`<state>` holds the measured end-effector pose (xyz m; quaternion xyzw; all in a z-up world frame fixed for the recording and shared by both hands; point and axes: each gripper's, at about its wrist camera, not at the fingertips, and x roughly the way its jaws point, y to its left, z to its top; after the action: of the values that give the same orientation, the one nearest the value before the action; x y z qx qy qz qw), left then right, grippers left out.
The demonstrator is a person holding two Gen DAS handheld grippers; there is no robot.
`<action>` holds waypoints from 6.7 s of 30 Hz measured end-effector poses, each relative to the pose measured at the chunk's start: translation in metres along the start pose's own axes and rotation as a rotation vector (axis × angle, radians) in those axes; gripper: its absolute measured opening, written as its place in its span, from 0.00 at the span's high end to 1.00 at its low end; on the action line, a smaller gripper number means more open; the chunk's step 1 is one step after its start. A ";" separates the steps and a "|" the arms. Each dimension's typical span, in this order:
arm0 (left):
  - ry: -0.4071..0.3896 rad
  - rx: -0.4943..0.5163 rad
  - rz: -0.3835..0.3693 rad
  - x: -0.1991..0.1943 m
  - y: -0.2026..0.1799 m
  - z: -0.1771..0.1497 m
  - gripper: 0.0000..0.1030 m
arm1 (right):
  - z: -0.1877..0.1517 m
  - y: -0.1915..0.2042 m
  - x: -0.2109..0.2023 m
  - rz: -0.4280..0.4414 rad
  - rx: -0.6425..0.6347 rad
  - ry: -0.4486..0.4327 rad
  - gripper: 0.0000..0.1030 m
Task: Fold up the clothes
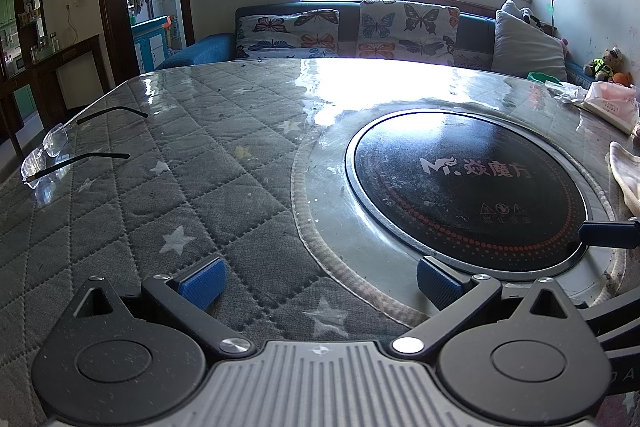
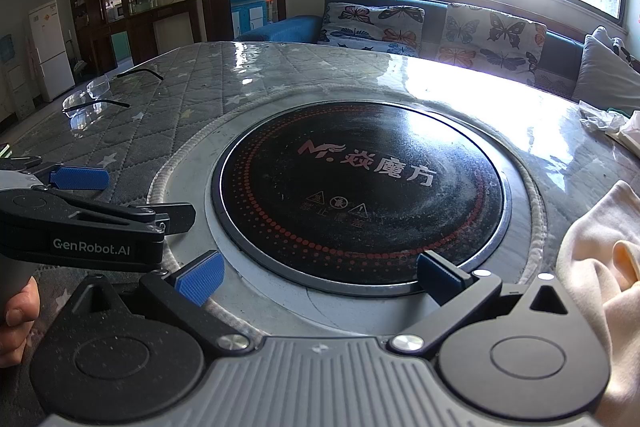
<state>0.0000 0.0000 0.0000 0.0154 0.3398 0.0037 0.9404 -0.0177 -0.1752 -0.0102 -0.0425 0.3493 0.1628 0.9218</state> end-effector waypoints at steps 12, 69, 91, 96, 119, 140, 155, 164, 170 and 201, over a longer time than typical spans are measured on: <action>0.000 -0.001 -0.001 0.000 0.000 0.000 0.00 | 0.001 0.000 0.000 0.001 0.001 0.000 0.00; 0.144 0.034 -0.071 -0.038 -0.045 -0.011 0.00 | -0.042 -0.024 -0.148 -0.078 0.077 -0.217 0.00; 0.134 0.154 -0.189 -0.060 -0.098 -0.006 0.00 | -0.060 -0.066 -0.188 -0.214 0.173 -0.230 0.00; 0.118 0.178 -0.216 -0.063 -0.111 0.001 0.00 | -0.064 -0.072 -0.192 -0.239 0.183 -0.222 0.00; 0.141 0.113 -0.379 -0.045 -0.160 0.054 0.06 | -0.067 -0.117 -0.200 -0.358 0.261 -0.191 0.13; 0.296 0.016 -0.472 0.024 -0.197 0.067 0.44 | -0.042 -0.169 -0.153 -0.384 0.277 -0.066 0.64; 0.234 0.030 -0.571 0.012 -0.193 0.066 0.93 | -0.057 -0.163 -0.172 -0.490 0.202 -0.079 0.98; 0.235 0.020 -0.568 0.011 -0.188 0.067 0.84 | -0.064 -0.165 -0.193 -0.563 0.179 -0.094 0.98; 0.248 0.010 -0.541 0.018 -0.191 0.067 0.61 | -0.075 -0.170 -0.195 -0.568 0.196 -0.077 0.98; -0.012 -0.006 -0.417 -0.023 -0.128 0.096 0.95 | -0.019 -0.143 -0.209 -0.532 0.080 -0.301 0.98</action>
<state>0.0433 -0.1313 0.0844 -0.0583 0.3302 -0.1902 0.9227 -0.1296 -0.3705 0.1082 -0.0713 0.1918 -0.0935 0.9744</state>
